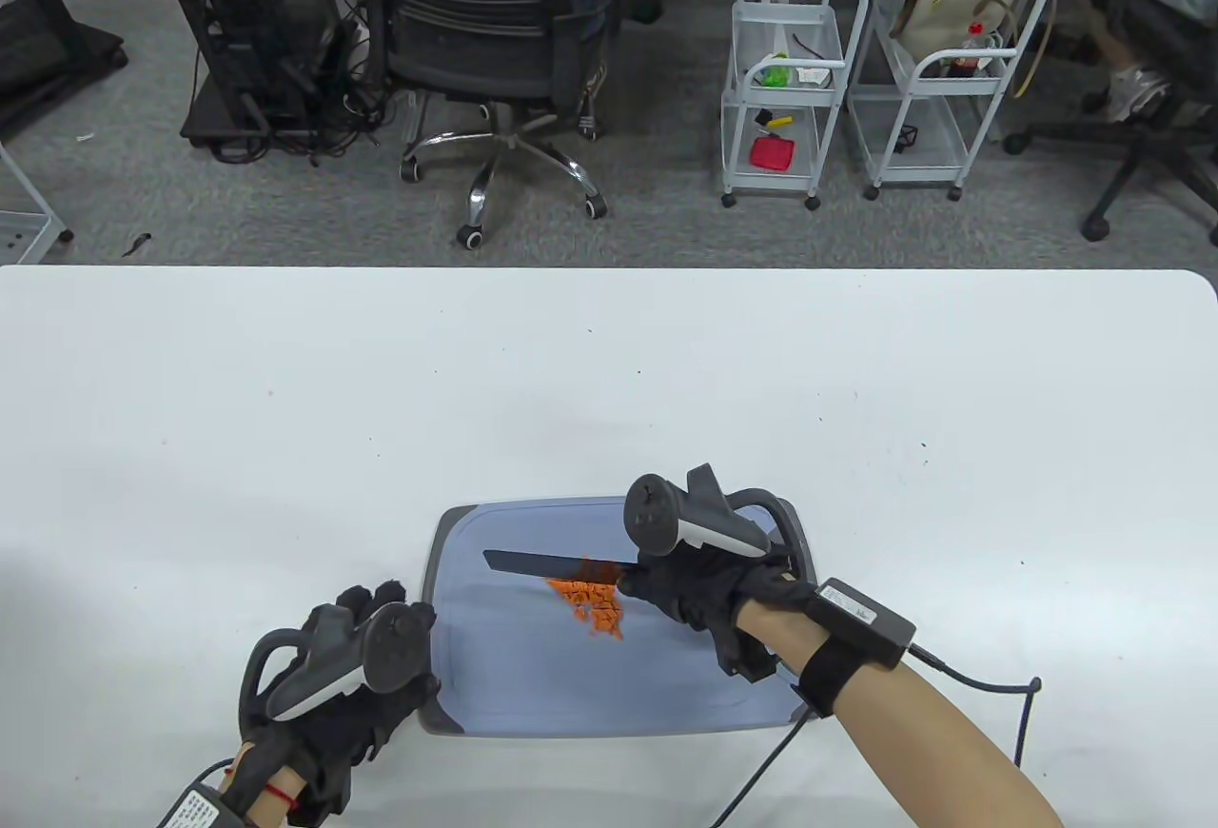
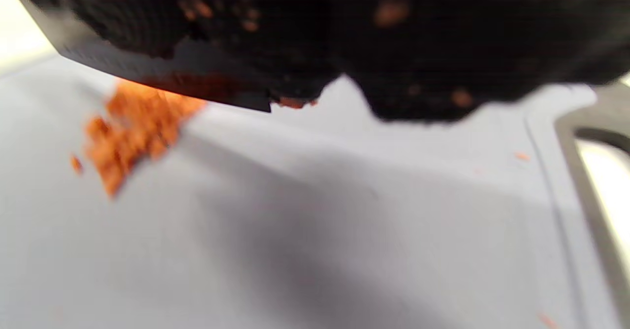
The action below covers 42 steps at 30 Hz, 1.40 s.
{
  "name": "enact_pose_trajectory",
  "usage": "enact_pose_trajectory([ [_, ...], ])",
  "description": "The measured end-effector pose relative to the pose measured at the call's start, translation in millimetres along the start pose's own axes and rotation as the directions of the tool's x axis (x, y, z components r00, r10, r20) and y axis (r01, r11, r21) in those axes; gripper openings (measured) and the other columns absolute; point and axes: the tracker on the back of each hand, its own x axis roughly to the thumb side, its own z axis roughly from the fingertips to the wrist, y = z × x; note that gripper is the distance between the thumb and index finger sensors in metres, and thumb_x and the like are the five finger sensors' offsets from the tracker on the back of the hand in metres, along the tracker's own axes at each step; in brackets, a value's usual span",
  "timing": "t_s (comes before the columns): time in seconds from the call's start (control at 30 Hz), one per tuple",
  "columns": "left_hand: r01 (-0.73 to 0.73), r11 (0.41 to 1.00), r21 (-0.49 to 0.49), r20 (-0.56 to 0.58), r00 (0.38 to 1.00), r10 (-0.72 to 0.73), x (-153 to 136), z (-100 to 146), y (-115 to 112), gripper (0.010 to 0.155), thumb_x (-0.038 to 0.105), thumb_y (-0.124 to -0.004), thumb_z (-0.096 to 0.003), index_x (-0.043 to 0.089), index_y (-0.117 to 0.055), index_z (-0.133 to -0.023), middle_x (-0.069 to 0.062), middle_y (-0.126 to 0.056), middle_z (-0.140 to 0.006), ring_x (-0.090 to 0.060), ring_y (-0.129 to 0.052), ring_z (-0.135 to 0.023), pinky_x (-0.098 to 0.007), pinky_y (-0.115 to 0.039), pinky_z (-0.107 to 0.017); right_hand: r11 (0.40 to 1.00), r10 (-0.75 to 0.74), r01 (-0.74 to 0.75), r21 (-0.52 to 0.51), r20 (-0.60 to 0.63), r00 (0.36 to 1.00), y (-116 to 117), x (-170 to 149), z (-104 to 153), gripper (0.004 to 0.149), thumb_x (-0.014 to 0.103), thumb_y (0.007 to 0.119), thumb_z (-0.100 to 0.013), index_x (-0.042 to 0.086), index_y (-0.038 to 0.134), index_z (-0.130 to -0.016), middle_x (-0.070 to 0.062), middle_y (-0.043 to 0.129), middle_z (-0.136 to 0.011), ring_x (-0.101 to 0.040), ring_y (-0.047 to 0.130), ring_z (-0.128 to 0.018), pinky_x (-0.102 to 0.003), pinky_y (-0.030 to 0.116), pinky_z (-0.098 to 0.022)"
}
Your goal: Chop plasticine discs into granules with repetitive downward strikes
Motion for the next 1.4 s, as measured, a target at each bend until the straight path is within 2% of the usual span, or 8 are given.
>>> enact_pose_trajectory([
  [0.13,-0.051,0.996,0.073,0.015,0.999,0.05,0,2,5,0.08,0.062,-0.064,-0.0365,0.032,-0.049,-0.109,-0.011,-0.046,-0.123,-0.048,-0.054,-0.108,-0.065,-0.048,-0.075,0.985,-0.155,0.159,-0.06,0.074,0.985,18,-1,-8,0.059,0.061,0.081,-0.038,0.014,0.086,-0.073,0.0,0.097,-0.034,-0.019,0.104,-0.004,-0.049,0.09,-0.021],
  [0.23,-0.048,0.993,0.111,0.018,0.999,0.046,0,1,7,0.08,0.062,-0.064,-0.0365,0.032,-0.048,-0.109,-0.011,-0.046,-0.123,-0.047,-0.054,-0.108,-0.065,-0.048,-0.075,0.988,-0.096,0.104,-0.111,0.074,0.993,16,9,-6,0.059,0.061,0.081,-0.038,0.014,0.086,-0.073,0.0,0.097,-0.034,-0.019,0.104,-0.004,-0.049,0.09,-0.022],
  [0.33,-0.038,0.993,0.114,0.019,0.999,0.036,0,2,7,0.08,0.062,-0.064,-0.0366,0.031,-0.048,-0.109,-0.011,-0.046,-0.123,-0.047,-0.054,-0.108,-0.065,-0.048,-0.075,0.981,-0.181,0.186,-0.05,0.086,0.98,13,1,-10,0.058,0.061,0.078,-0.041,0.015,0.088,-0.074,0.0,0.098,-0.036,-0.019,0.105,-0.006,-0.048,0.09,-0.022],
  [0.57,-0.045,0.991,0.128,0.005,0.999,0.045,-4,4,10,0.08,0.062,-0.064,-0.0364,0.032,-0.049,-0.109,-0.011,-0.046,-0.123,-0.047,-0.054,-0.108,-0.065,-0.048,-0.075,0.928,-0.345,0.348,-0.134,0.042,0.938,1,-16,22,0.057,0.059,0.077,-0.043,0.015,0.089,-0.077,-0.001,0.1,-0.041,-0.019,0.106,-0.009,-0.048,0.09,-0.024],
  [0.7,-0.023,0.995,0.093,-0.002,1.0,0.023,-4,3,6,0.08,0.062,-0.064,-0.0366,0.032,-0.05,-0.109,-0.012,-0.046,-0.123,-0.048,-0.054,-0.108,-0.065,-0.048,-0.075,0.95,-0.277,0.27,-0.159,-0.024,0.961,-2,-25,32,0.056,0.059,0.079,-0.042,0.016,0.09,-0.076,-0.001,0.1,-0.04,-0.019,0.106,-0.009,-0.048,0.09,-0.024],
  [0.93,-0.012,0.997,0.077,0.017,1.0,0.011,2,3,3,0.08,0.063,-0.064,-0.0364,0.032,-0.05,-0.109,-0.012,-0.047,-0.123,-0.048,-0.055,-0.108,-0.065,-0.048,-0.075,0.996,-0.067,0.064,-0.064,-0.048,0.997,10,-6,12,0.057,0.06,0.081,-0.039,0.015,0.086,-0.074,0.001,0.097,-0.034,-0.017,0.104,-0.004,-0.048,0.091,-0.021],
  [1.27,0.003,0.998,0.056,0.022,1.0,-0.004,6,3,2,0.08,0.063,-0.064,-0.0364,0.032,-0.05,-0.109,-0.011,-0.047,-0.123,-0.047,-0.054,-0.108,-0.065,-0.048,-0.075,0.979,-0.154,0.154,-0.134,0.014,0.988,14,5,2,0.057,0.062,0.078,-0.041,0.016,0.087,-0.074,0.002,0.098,-0.035,-0.016,0.105,-0.005,-0.046,0.091,-0.022],
  [1.4,-0.011,0.998,0.066,0.033,0.999,0.009,5,5,4,0.08,0.062,-0.064,-0.0365,0.032,-0.05,-0.109,-0.011,-0.047,-0.123,-0.048,-0.054,-0.108,-0.065,-0.048,-0.075,0.957,-0.243,0.235,-0.17,-0.024,0.97,13,-8,23,0.057,0.062,0.078,-0.041,0.016,0.088,-0.074,0.002,0.098,-0.036,-0.016,0.105,-0.007,-0.046,0.091,-0.022],
])
